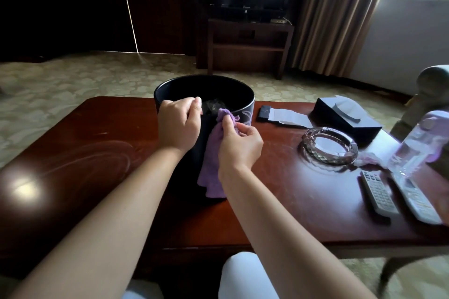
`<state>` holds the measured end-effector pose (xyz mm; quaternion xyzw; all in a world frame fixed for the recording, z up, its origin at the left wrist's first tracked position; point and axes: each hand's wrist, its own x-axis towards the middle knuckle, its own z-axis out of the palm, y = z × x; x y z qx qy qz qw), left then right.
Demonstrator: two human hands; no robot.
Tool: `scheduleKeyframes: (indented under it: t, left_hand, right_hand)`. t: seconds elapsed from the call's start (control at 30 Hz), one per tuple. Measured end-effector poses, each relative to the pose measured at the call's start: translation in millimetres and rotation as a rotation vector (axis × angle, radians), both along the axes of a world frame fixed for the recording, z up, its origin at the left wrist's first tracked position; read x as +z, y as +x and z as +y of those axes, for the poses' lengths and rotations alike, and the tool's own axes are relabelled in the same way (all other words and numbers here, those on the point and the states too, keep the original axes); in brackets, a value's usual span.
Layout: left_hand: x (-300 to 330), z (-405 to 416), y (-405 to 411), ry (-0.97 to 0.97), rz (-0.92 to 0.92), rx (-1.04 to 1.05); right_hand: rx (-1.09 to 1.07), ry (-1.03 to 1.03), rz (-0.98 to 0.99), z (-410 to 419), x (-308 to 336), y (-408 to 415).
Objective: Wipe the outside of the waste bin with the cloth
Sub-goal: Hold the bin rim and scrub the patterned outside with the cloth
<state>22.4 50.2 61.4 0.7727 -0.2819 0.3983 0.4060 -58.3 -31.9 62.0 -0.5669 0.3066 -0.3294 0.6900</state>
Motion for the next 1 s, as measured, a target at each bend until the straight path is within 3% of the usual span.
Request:
scheduleKeyframes:
  t: [0.17, 0.37, 0.5, 0.7, 0.77, 0.9, 1.0]
  left_hand:
    - [0, 1, 1, -0.025, 0.063, 0.016]
    - [1, 0, -1, -0.004, 0.024, 0.025]
    - [2, 0, -1, 0.021, 0.009, 0.023]
    - [-2, -5, -3, 0.137, -0.11, 0.083]
    - [-5, -7, -2, 0.136, -0.11, 0.115]
    - [-7, -8, 0, 0.138, -0.121, 0.147]
    - [-6, -8, -1, 0.139, -0.109, 0.153]
  right_hand:
    - [0.038, 0.018, 0.084, 4, -29, -10]
    - [0.037, 0.064, -0.043, 9, 13, 2]
    - [0.023, 0.095, 0.017, 12, -7, 0]
    - [0.015, 0.44, 0.257, 2, -58, -9]
    - [0.006, 0.384, 0.228, -1, -48, -5]
    - [-0.006, 0.185, -0.013, -10, -8, 3]
    - [0.006, 0.21, -0.017, -19, 1, 8]
